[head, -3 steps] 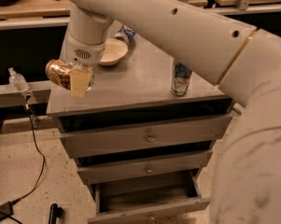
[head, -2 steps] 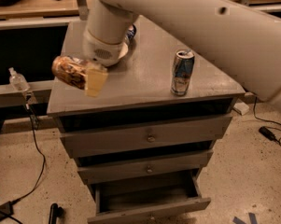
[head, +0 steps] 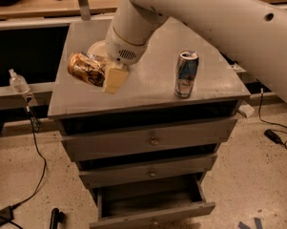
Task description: Place orange can into bottom drawer
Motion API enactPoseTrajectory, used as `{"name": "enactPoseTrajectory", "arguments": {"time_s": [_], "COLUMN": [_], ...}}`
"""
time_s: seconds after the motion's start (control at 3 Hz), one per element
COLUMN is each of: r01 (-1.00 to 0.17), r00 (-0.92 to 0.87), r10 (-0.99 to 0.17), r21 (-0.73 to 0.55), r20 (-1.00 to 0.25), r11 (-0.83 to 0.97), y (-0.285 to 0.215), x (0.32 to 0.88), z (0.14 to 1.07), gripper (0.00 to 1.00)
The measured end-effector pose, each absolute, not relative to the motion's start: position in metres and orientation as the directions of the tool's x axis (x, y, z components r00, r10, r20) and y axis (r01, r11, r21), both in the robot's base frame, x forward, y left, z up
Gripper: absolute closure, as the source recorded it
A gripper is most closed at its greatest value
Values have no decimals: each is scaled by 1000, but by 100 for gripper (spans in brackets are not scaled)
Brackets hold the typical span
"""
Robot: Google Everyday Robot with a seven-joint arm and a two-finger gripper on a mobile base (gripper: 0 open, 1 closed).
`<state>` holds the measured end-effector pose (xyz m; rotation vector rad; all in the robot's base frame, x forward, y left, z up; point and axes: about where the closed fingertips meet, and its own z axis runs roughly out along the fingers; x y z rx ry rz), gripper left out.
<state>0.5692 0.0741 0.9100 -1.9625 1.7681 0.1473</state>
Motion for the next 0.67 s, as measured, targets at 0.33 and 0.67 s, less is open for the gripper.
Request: {"name": "enactPoseTrajectory", "arguments": {"time_s": [0.33,0.67], "r01": [-953,-935], "r00": [206,303], "r10": [-892,-854], "r21": [-289,-304], "r20": [-403,-424], "r11": [-90,-181], "y": [70,64], "x": [555,519], "z": [905,894], "gripper": [100,100]}}
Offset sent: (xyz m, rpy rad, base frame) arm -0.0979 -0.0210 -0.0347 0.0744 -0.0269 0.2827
